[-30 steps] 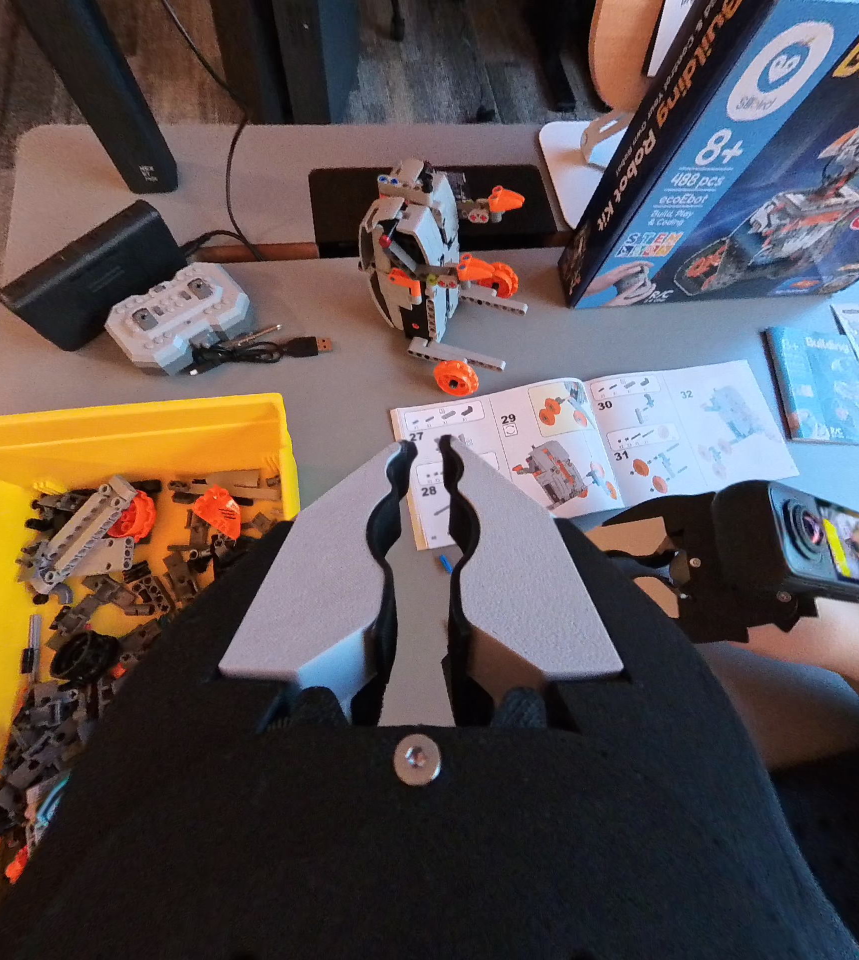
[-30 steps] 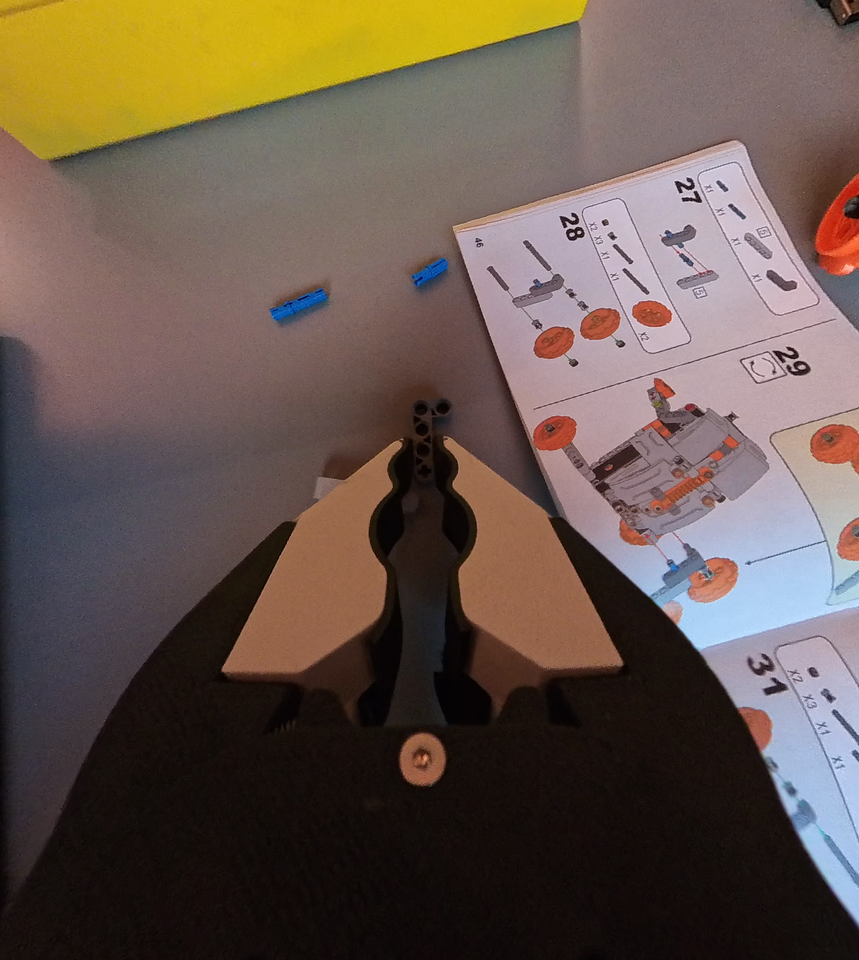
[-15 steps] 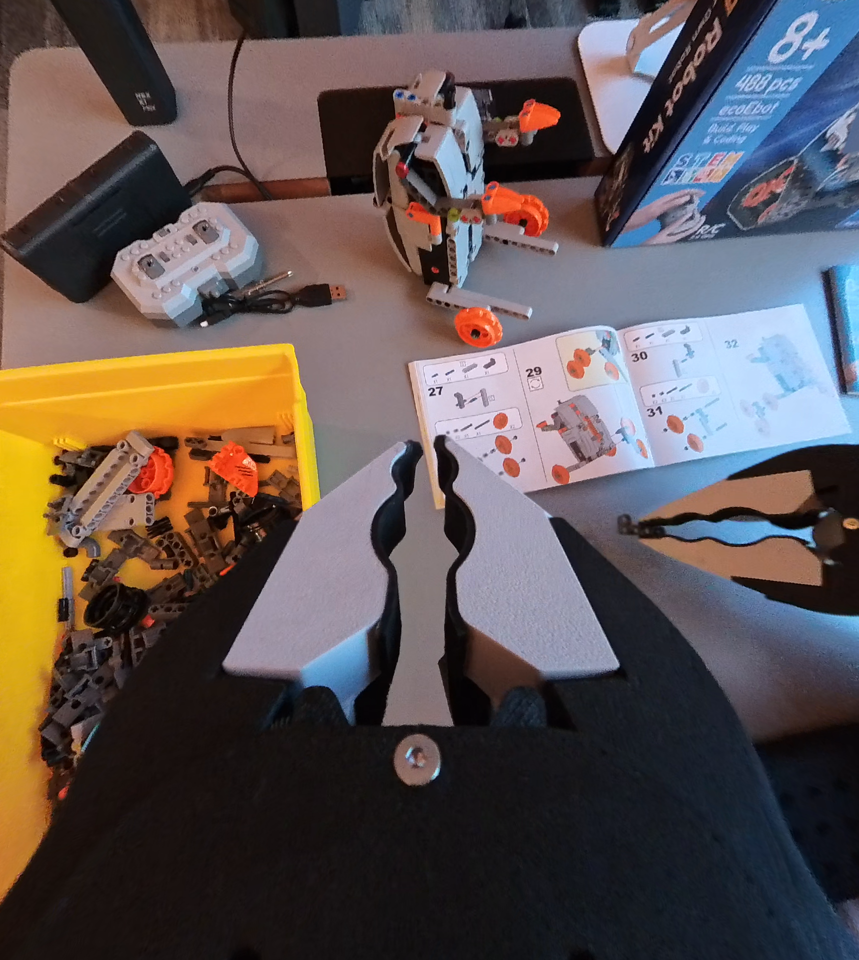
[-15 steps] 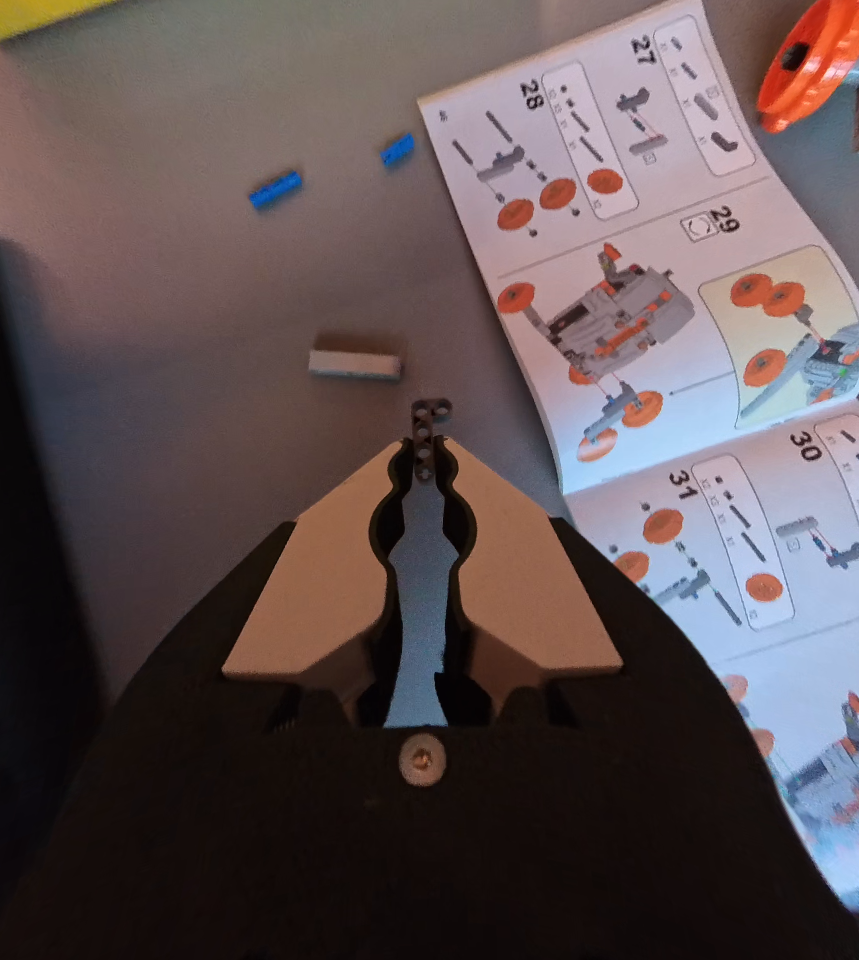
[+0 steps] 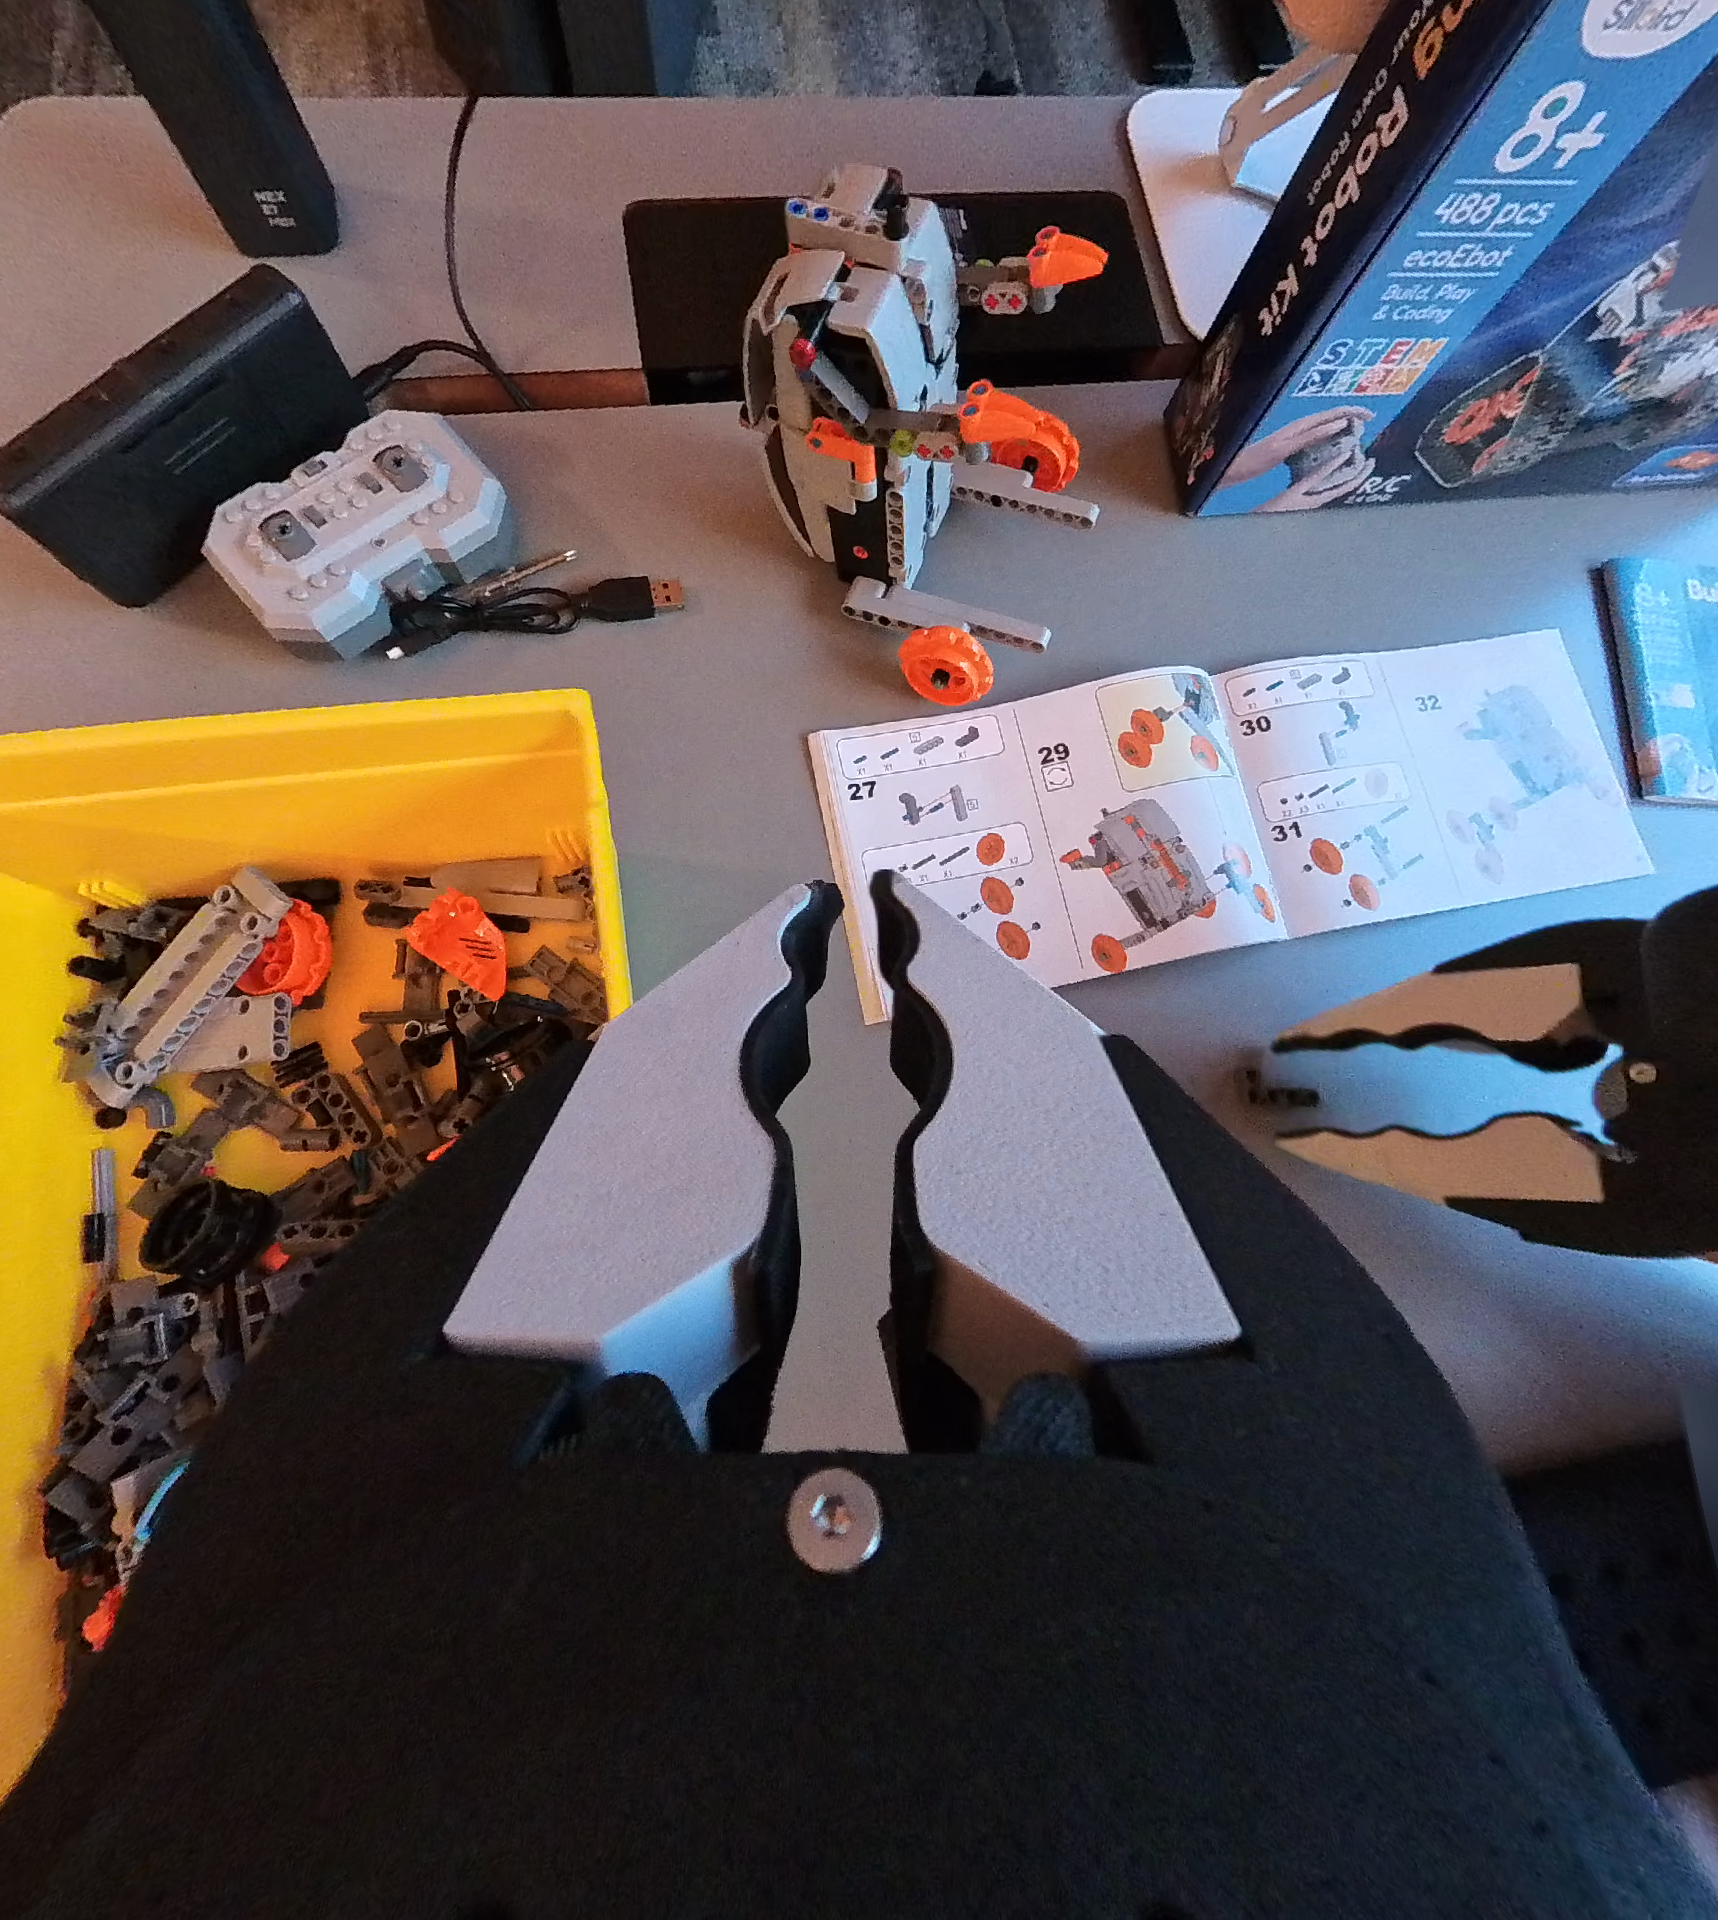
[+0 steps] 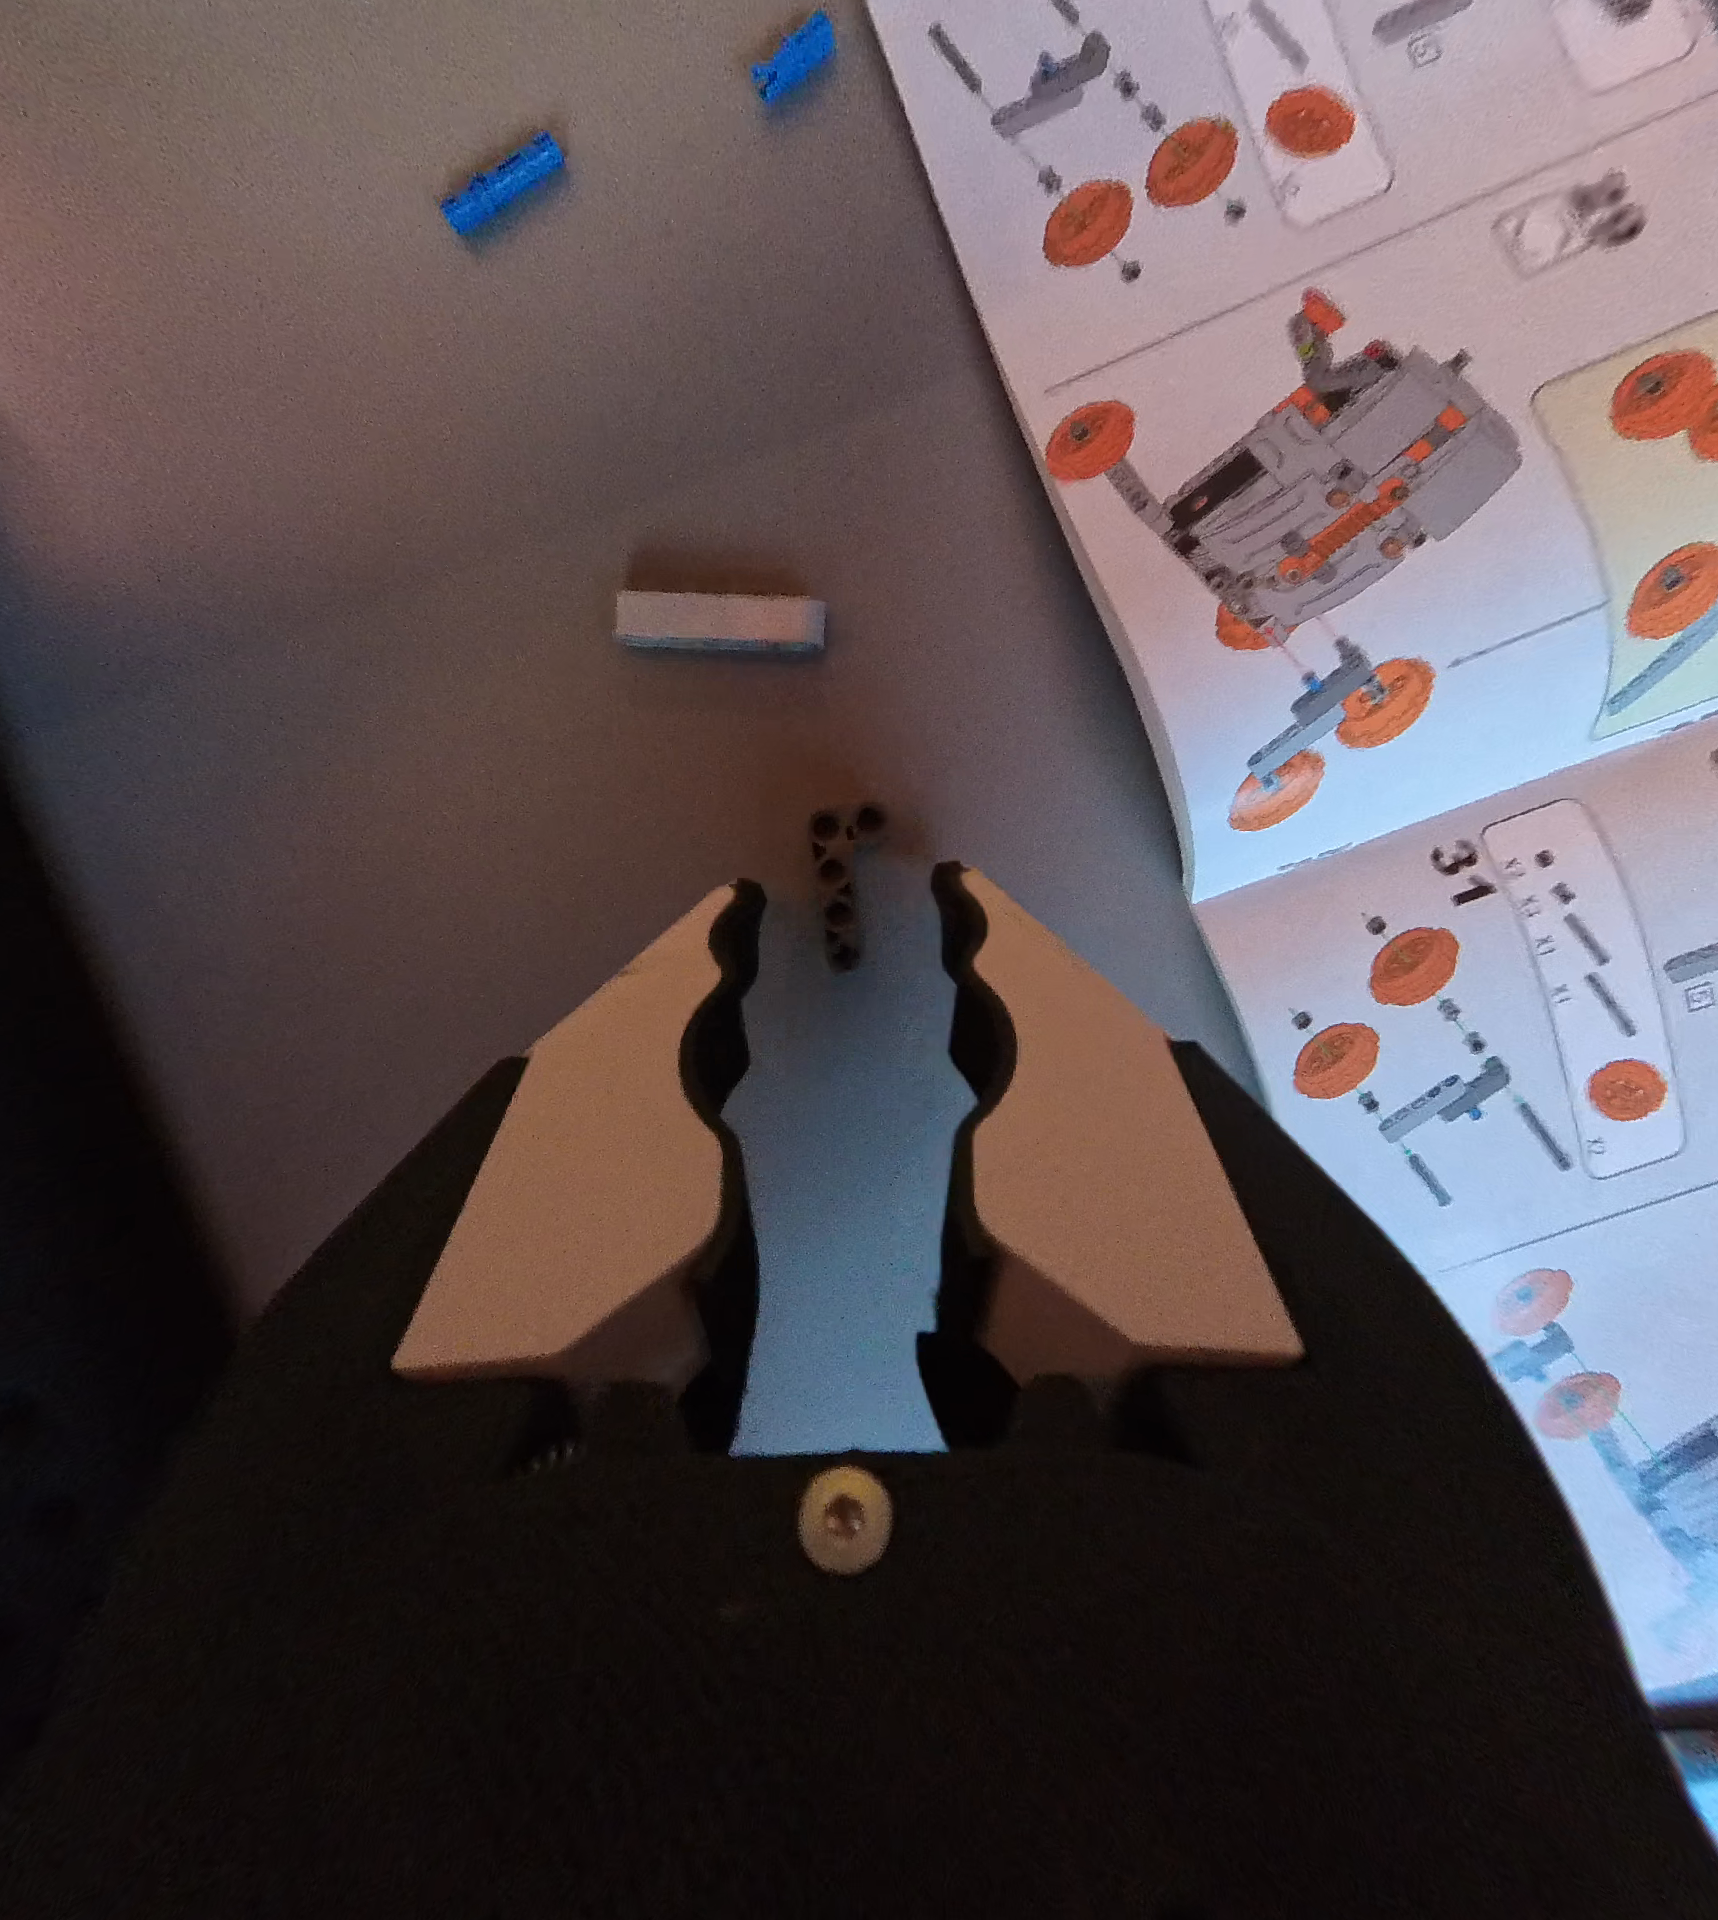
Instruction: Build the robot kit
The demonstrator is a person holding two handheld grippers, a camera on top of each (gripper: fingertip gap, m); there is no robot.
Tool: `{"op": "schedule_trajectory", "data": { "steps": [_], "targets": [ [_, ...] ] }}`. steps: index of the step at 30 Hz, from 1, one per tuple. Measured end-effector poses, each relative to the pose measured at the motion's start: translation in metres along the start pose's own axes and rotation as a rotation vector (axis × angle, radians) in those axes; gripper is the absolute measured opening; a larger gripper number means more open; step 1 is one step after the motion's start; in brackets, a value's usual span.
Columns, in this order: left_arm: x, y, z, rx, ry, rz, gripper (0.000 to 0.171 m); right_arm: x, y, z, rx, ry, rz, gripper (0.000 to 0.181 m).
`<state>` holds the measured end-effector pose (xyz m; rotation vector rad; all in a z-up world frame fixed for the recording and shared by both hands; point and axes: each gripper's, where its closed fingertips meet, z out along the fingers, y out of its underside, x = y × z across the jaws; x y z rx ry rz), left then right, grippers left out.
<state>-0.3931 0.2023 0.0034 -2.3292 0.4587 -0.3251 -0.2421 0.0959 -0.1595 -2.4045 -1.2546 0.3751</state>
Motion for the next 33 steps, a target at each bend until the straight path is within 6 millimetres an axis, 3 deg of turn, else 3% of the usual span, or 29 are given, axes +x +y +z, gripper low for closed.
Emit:
{"op": "schedule_trajectory", "data": {
  "steps": [2, 4, 6, 8, 10, 13, 17, 19, 23, 25, 27, 29, 33],
  "targets": [
    [-0.002, -0.001, -0.003, 0.014, 0.003, -0.01, 0.007, -0.012, -0.028, -0.008, 0.112, -0.019, -0.045, 0.036],
    [-0.004, -0.004, -0.007, 0.04, 0.003, -0.023, 0.006, -0.044, -0.067, -0.011, 0.256, -0.096, -0.167, 0.035],
    [-0.004, -0.006, -0.011, 0.06, 0.01, -0.026, 0.006, -0.061, -0.094, 0.003, 0.32, -0.104, -0.326, 0.036],
    [-0.004, -0.006, -0.013, 0.064, 0.013, -0.021, 0.006, -0.054, -0.109, 0.029, 0.332, -0.06, -0.45, 0.037],
    [-0.006, -0.004, -0.015, 0.069, 0.016, -0.024, 0.006, -0.059, -0.108, 0.048, 0.276, -0.158, -0.433, 0.041],
    [-0.01, -0.006, -0.02, 0.095, 0.021, -0.045, 0.006, -0.064, -0.112, 0.057, 0.278, -0.198, -0.407, 0.04],
    [-0.008, -0.01, -0.021, 0.121, 0.05, -0.053, 0.006, -0.062, -0.113, 0.065, 0.258, -0.161, -0.425, 0.039],
    [-0.004, -0.013, -0.02, 0.13, 0.064, -0.037, 0.006, -0.061, -0.115, 0.067, 0.256, -0.165, -0.412, 0.03],
    [0.002, -0.034, -0.025, 0.245, 0.103, -0.043, 0.006, -0.056, -0.112, 0.064, 0.259, -0.177, -0.374, 0.024],
    [0.007, -0.044, -0.029, 0.307, 0.157, -0.066, 0.012, -0.04, -0.115, 0.044, 0.338, -0.043, -0.398, 0.024],
    [0.02, -0.052, -0.032, 0.358, 0.268, -0.089, 0.019, -0.023, -0.125, -0.003, 0.514, 0.157, -0.45, 0.024],
    [0.05, -0.061, -0.036, 0.395, 0.472, -0.082, 0.022, -0.01, -0.129, -0.061, 0.701, 0.351, -0.468, 0.024],
    [0.127, -0.076, -0.066, 0.514, 0.973, 0.038, 0.019, 0.015, -0.11, -0.163, 0.992, 0.685, -0.404, 0.023]
  ]
}}
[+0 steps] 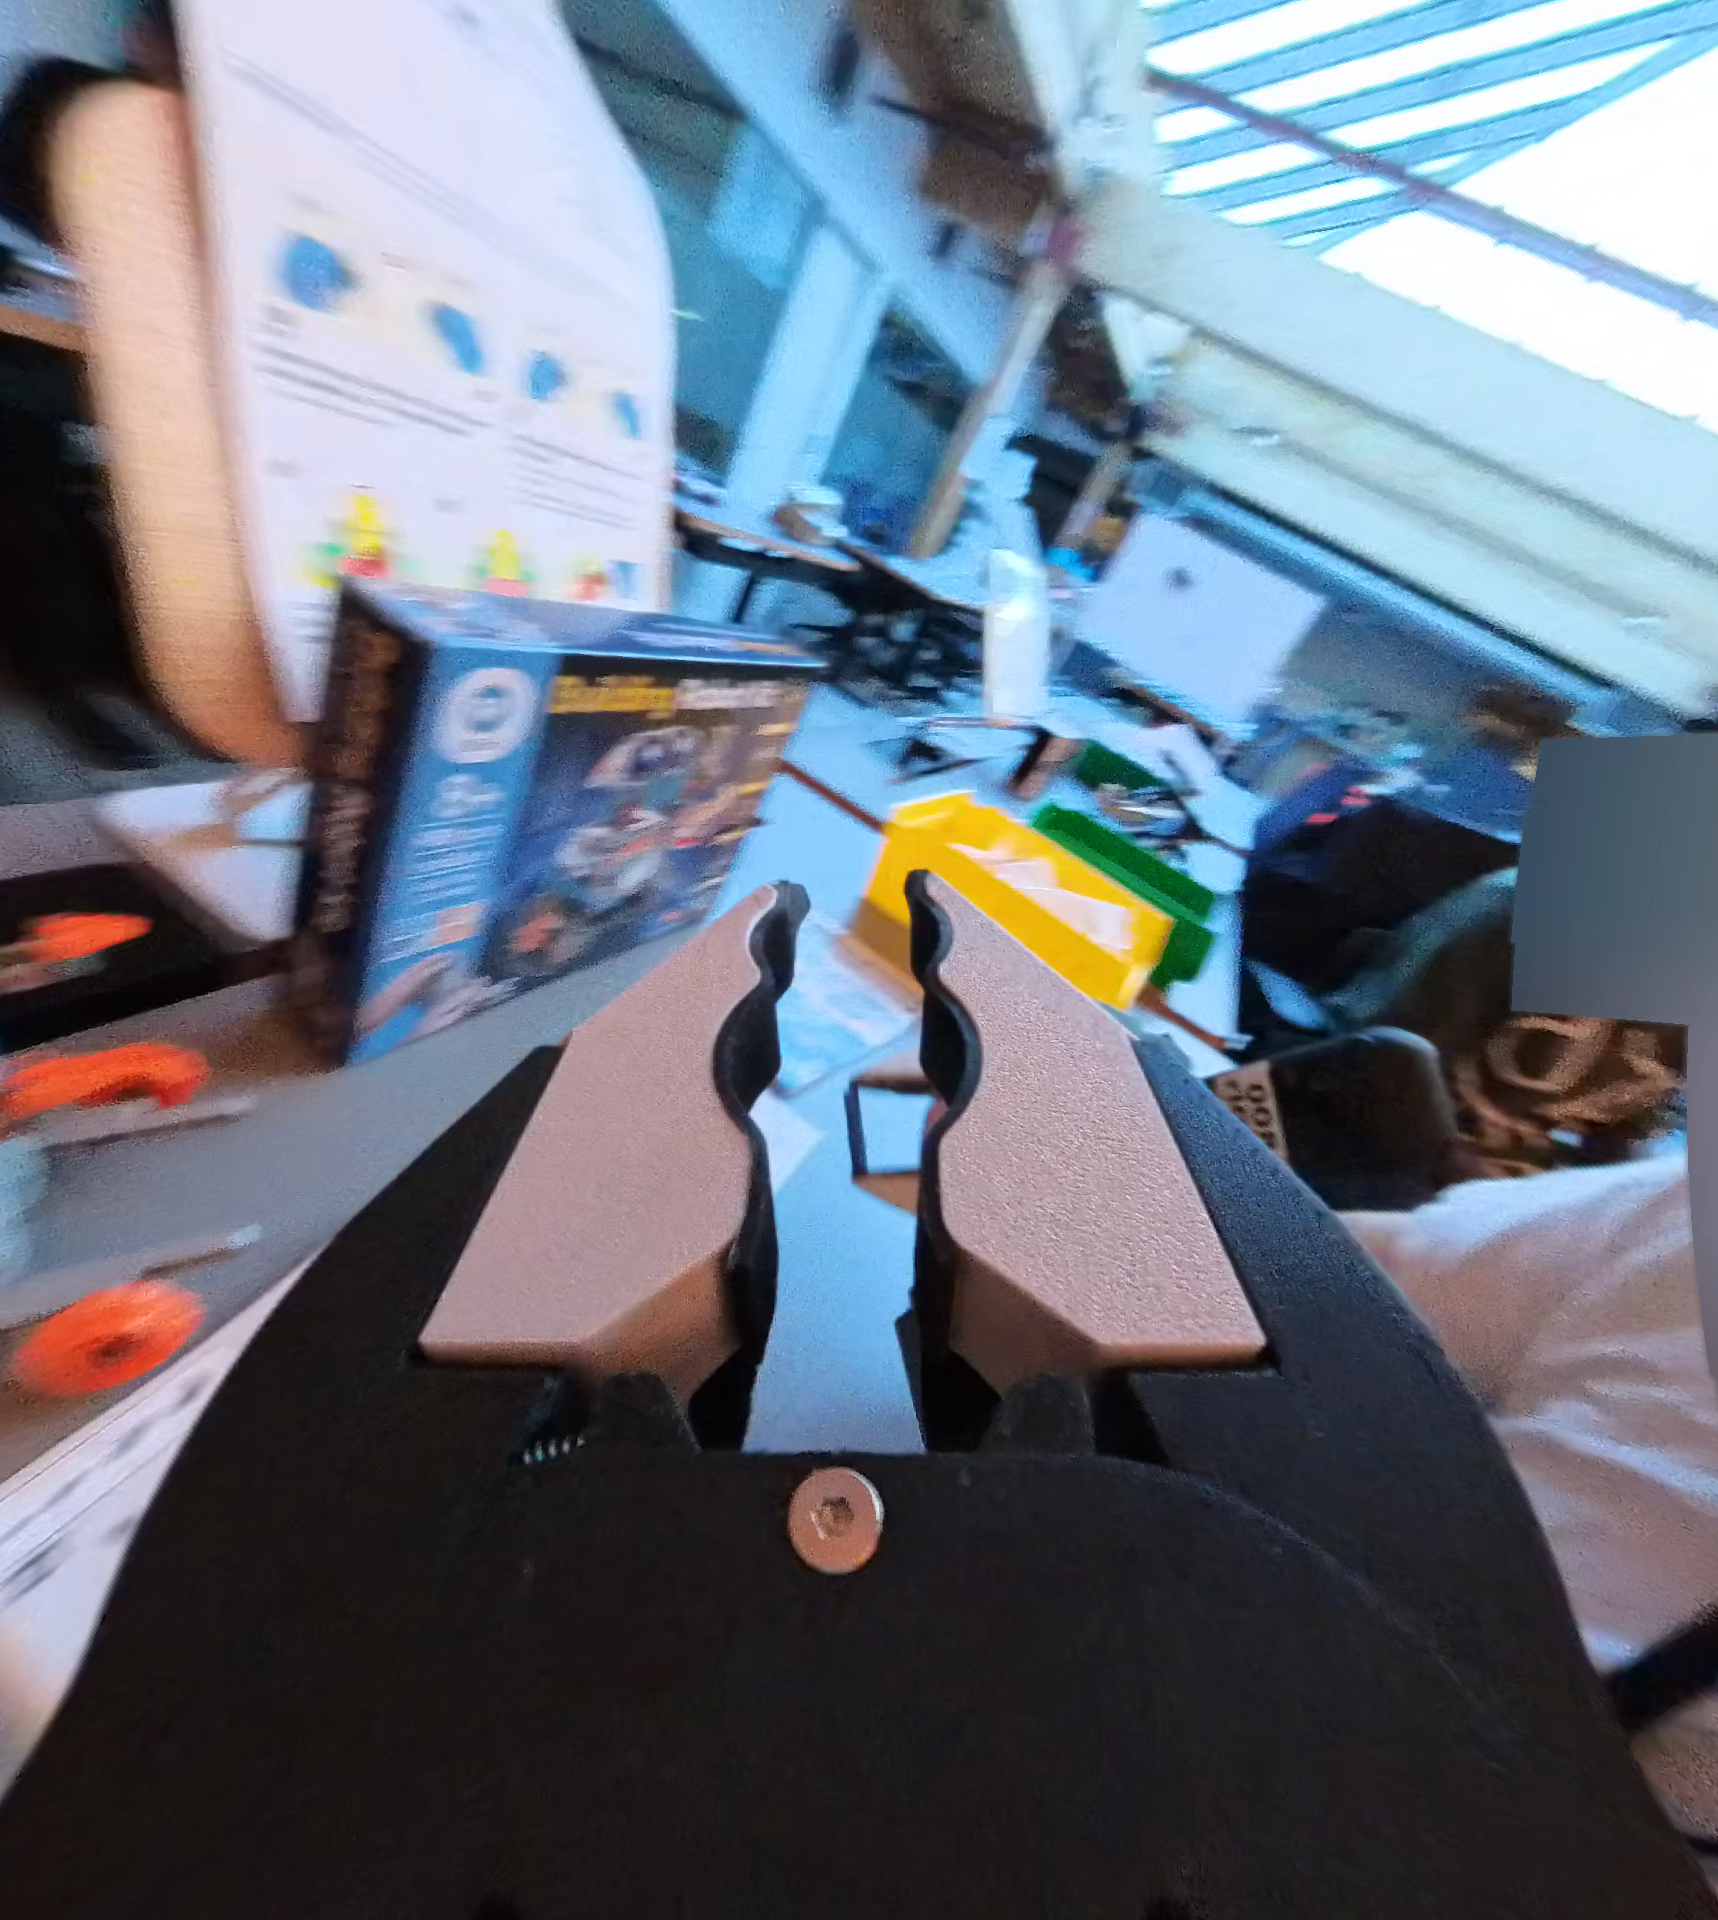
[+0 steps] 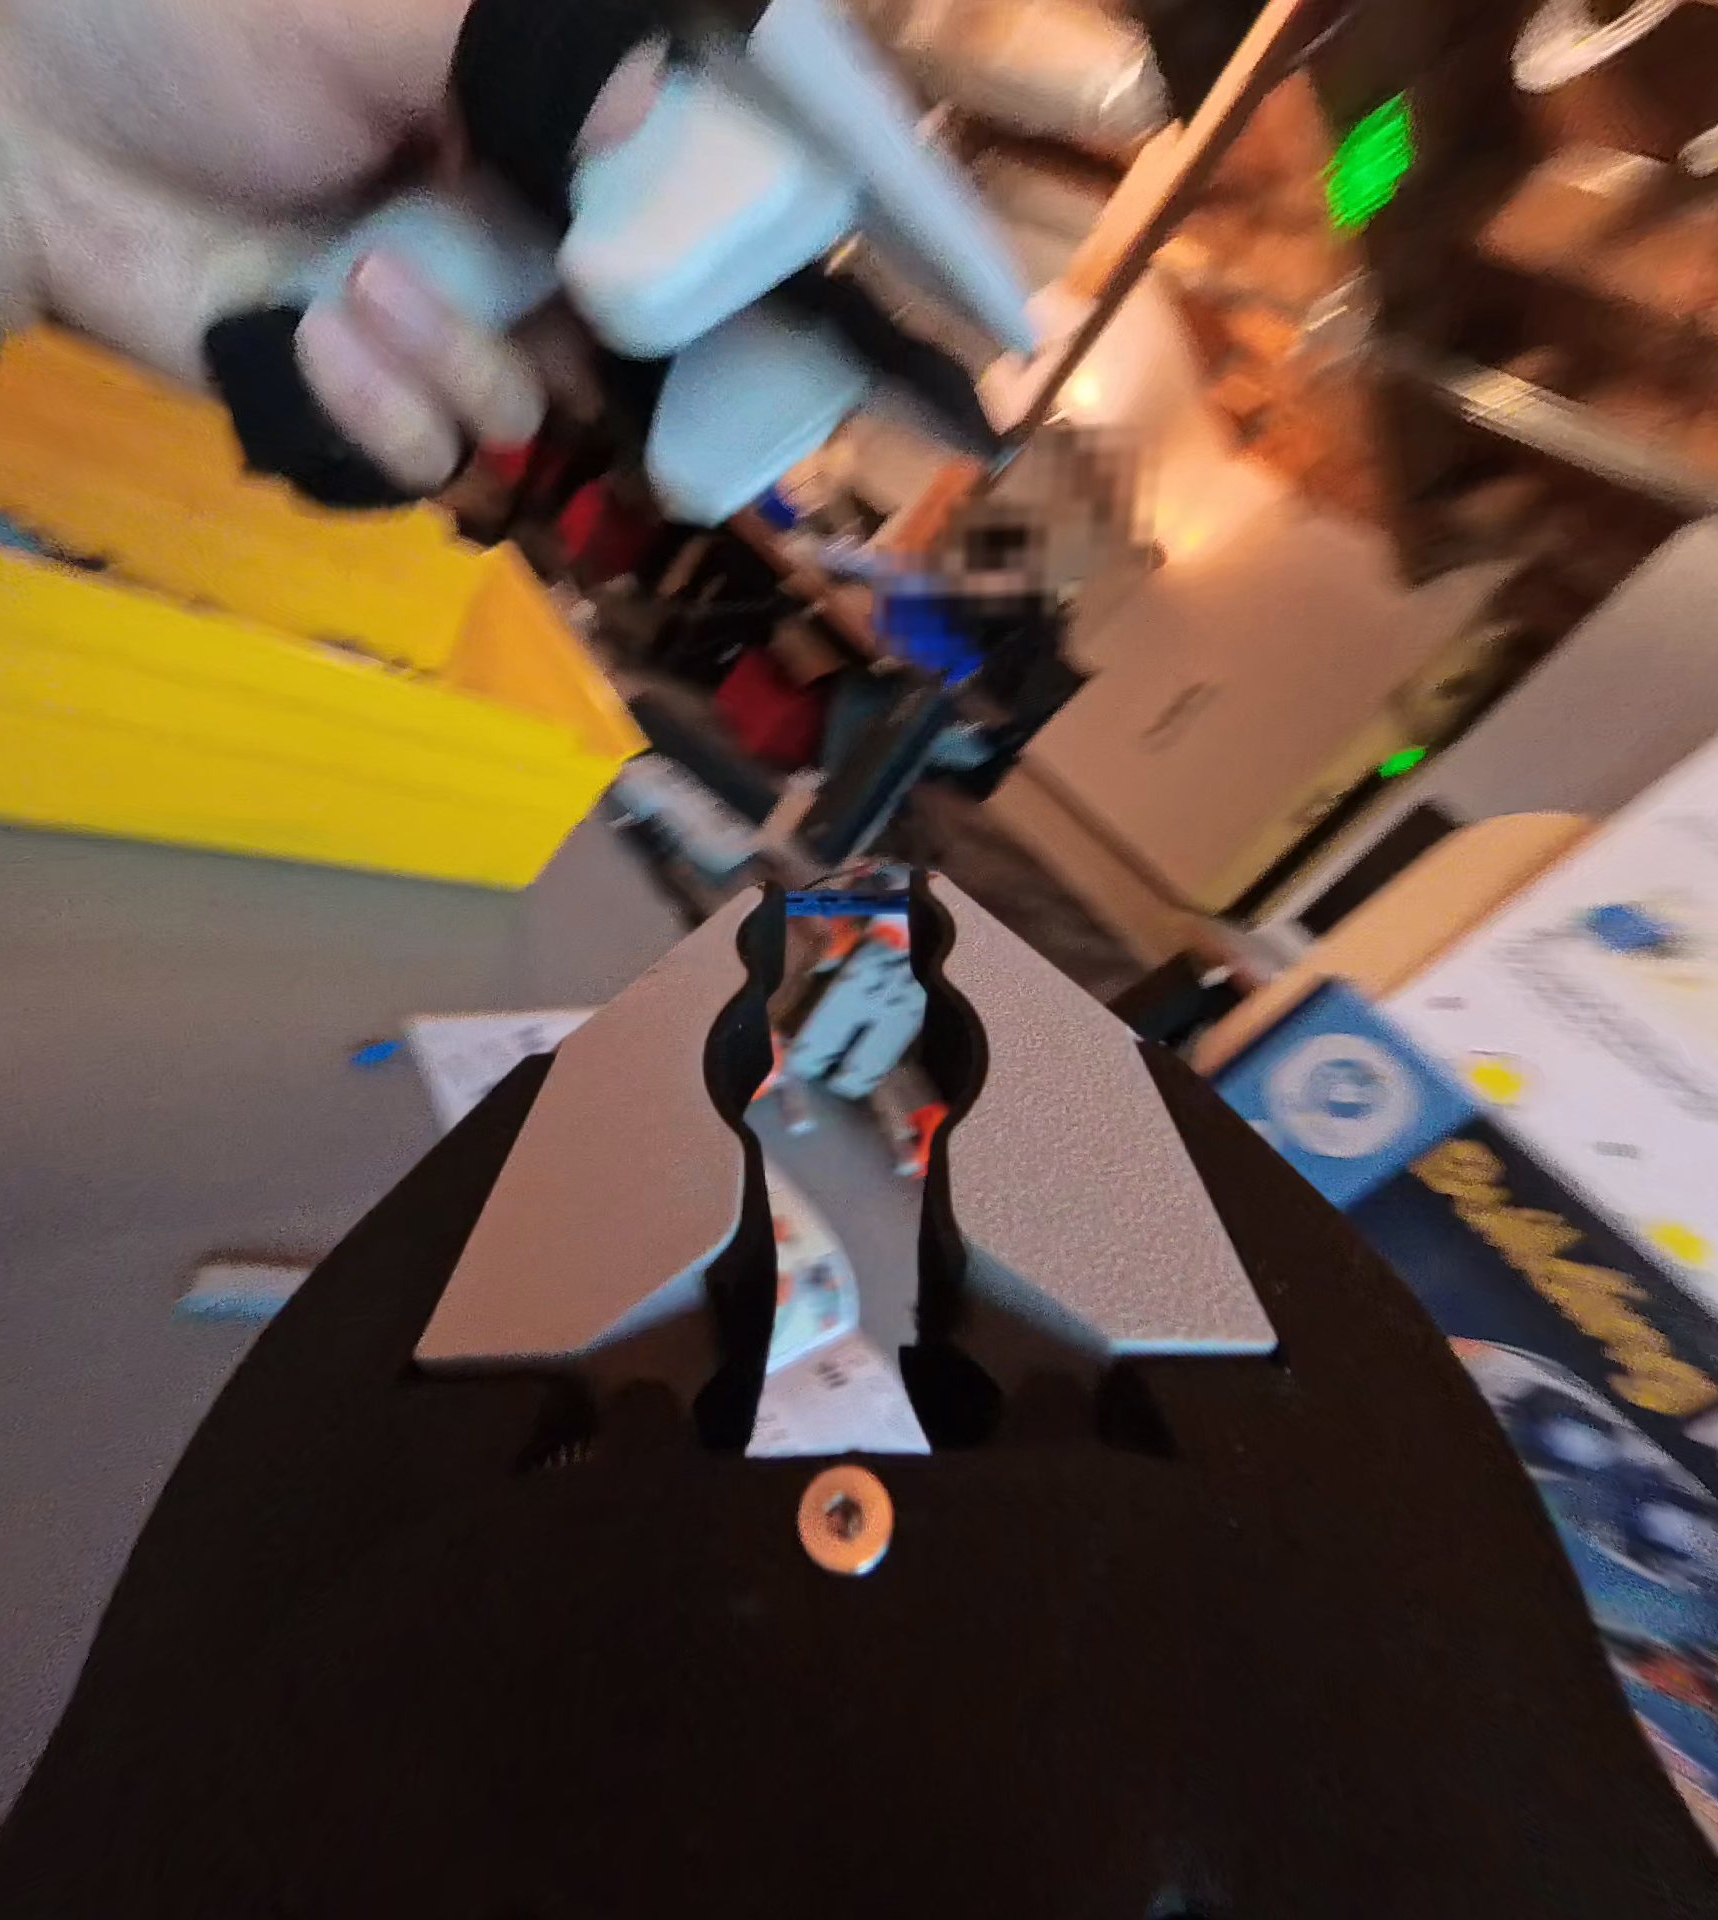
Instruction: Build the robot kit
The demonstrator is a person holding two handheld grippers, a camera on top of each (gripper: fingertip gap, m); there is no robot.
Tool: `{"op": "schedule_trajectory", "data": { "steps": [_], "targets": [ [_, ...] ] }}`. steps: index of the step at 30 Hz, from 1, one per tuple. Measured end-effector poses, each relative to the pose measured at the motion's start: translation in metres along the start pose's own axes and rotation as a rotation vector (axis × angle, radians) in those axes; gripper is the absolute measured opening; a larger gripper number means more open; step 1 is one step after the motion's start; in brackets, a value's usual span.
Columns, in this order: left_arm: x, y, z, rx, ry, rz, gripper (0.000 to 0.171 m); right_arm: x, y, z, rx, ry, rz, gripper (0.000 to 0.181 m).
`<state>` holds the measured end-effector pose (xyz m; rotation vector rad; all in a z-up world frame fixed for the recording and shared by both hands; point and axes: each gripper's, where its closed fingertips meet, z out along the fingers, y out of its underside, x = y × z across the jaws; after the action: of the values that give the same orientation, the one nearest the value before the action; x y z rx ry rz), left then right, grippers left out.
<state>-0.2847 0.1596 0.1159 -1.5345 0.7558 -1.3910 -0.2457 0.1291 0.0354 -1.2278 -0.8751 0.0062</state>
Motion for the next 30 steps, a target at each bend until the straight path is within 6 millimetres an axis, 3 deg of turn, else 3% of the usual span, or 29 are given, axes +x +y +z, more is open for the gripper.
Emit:
{"op": "schedule_trajectory", "data": {
  "steps": [3, 6, 8, 12, 17, 22, 30],
  "targets": [
    [0.024, 0.015, 0.03, -0.068, 0.181, -0.067, 0.023, 0.039, -0.023, -0.024, 0.107, 0.159, -0.063, 0.023],
    [0.042, 0.025, 0.05, -0.109, 0.294, -0.101, 0.017, 0.054, -0.033, -0.034, 0.144, 0.208, -0.106, 0.023],
    [0.043, 0.027, 0.057, -0.113, 0.29, -0.095, 0.017, 0.06, -0.034, -0.038, 0.152, 0.226, -0.114, 0.023],
    [0.037, 0.04, 0.065, -0.18, 0.243, -0.063, 0.021, 0.061, -0.038, -0.04, 0.163, 0.226, -0.14, 0.023],
    [0.056, 0.046, 0.073, -0.21, 0.351, -0.089, 0.016, 0.059, -0.039, -0.039, 0.163, 0.222, -0.164, 0.023],
    [0.049, 0.057, 0.075, -0.259, 0.324, -0.078, 0.019, 0.058, -0.037, -0.038, 0.154, 0.217, -0.176, 0.023],
    [0.05, 0.066, 0.076, -0.305, 0.385, -0.132, 0.001, 0.051, -0.031, -0.034, 0.146, 0.181, -0.185, 0.021]
  ]
}}
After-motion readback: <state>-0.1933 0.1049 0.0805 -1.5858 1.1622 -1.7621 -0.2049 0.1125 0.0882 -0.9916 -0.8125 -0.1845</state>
